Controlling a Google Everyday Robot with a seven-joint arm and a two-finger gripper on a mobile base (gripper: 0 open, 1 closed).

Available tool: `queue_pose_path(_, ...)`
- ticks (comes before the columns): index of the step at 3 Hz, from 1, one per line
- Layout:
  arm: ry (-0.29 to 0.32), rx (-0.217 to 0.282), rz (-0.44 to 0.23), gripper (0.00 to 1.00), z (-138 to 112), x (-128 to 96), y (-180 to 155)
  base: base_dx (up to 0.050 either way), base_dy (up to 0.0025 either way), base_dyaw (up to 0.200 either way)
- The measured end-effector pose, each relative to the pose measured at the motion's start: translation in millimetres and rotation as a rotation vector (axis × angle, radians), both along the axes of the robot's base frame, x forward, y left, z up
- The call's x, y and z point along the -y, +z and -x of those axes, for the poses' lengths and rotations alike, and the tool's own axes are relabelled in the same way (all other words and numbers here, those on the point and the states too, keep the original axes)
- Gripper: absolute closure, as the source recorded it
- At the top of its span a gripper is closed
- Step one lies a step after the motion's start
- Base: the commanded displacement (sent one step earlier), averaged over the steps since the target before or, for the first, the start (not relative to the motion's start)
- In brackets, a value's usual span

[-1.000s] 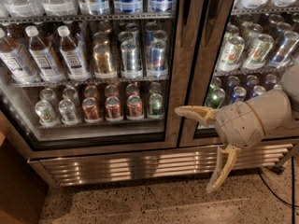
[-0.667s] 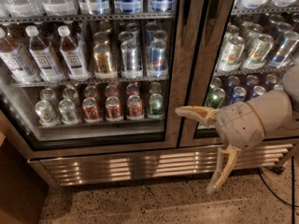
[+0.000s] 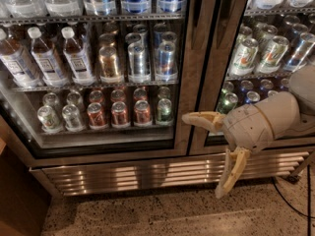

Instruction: Open right fridge door

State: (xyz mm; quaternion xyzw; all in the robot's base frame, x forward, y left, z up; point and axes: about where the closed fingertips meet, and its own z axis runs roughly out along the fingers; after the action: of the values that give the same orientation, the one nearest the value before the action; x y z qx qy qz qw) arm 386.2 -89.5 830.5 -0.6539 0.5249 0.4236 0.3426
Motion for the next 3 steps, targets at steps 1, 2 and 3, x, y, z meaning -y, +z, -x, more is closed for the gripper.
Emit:
queue_pose_path(1,-0.023,-0.095,0.008,0.00,-4.0,0.1,2.4,0.000,0.00000,0.000)
queue_pose_path(2,-0.023,-0.095,0.008,0.00,-4.0,0.1,2.4,0.000,0.00000,0.000)
queue_pose_path(3,-0.033,-0.086,-0.005,0.00,-3.9,-0.9,3.0,0.000,0.00000,0.000)
